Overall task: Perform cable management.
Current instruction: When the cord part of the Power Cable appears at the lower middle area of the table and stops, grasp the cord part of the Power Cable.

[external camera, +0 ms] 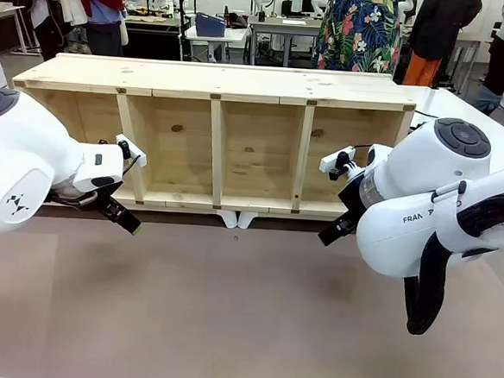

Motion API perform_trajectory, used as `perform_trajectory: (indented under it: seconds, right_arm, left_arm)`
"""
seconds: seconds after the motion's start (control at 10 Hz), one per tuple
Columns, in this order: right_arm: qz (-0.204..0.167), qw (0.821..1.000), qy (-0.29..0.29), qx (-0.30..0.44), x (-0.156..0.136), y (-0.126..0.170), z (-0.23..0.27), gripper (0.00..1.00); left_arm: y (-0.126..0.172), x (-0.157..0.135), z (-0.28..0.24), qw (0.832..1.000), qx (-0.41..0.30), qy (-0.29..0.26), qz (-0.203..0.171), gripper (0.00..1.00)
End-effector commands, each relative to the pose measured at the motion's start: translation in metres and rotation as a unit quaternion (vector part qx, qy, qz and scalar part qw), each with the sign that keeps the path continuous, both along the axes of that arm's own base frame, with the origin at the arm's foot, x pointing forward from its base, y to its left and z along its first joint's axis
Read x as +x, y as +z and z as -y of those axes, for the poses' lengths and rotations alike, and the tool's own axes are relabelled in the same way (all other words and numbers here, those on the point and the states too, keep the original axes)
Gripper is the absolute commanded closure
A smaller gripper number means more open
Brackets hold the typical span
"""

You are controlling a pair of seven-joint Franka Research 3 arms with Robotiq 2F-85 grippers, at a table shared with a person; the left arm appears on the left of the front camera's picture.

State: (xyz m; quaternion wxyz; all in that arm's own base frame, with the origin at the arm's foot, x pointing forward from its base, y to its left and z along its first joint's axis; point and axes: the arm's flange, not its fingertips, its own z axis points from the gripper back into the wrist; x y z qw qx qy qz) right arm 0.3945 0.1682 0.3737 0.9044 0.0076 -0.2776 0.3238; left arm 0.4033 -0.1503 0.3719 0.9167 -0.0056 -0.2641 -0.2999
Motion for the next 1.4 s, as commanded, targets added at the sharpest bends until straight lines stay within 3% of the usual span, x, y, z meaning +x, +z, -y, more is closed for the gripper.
perform_trajectory:
  seconds: [0.0,1.3]
  right_arm:
    - [0.0,1.0,0.0,0.0,0.0,0.0,0.0,0.0]
    - [0.0,1.0,0.0,0.0,0.0,0.0,0.0,0.0]
  left_arm:
    - [0.0,-0.0001,0.0001,1.0,0.0,0.0,0.0,0.0]
    - [0.0,-0.0001,0.0001,1.0,0.0,0.0,0.0,0.0]
